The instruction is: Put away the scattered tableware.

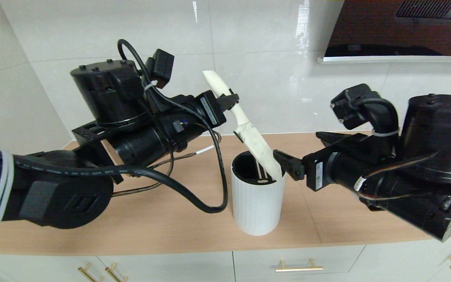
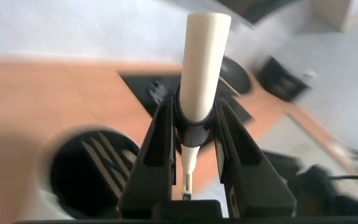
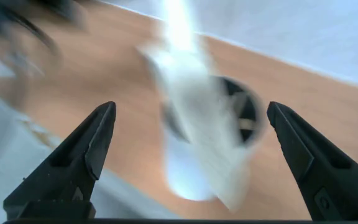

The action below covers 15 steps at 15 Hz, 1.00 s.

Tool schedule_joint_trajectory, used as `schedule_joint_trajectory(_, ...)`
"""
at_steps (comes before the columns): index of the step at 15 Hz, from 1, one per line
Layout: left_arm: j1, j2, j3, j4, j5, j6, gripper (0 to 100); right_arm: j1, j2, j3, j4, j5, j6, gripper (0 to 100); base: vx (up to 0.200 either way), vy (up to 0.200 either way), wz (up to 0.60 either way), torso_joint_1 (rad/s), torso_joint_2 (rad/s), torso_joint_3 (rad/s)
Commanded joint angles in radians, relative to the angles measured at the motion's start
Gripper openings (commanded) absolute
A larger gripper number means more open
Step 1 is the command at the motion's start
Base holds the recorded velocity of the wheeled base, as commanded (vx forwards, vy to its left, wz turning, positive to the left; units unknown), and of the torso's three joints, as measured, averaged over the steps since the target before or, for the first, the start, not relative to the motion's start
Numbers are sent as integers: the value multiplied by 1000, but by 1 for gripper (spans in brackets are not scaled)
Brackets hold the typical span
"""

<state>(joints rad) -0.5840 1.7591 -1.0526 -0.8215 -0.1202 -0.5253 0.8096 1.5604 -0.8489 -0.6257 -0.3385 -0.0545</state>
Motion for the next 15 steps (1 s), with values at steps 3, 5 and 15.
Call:
schedule_joint_trajectory(3,53,-67,-46,-31,-44,71,0,-144,-77,-4,0,30,-5,100,0,0,0,0,0,0)
schedule_joint_trajectory(5,73,-36,-116,-71,-147,180,0,-165,-74,-10,6,38,-5,100,0,0,0,0,0,0)
schedule_joint_trajectory(15,62,-15,48,-189,-154,444,0,-179,-51,-9,9,38,-5,100,0,0,0,0,0,0)
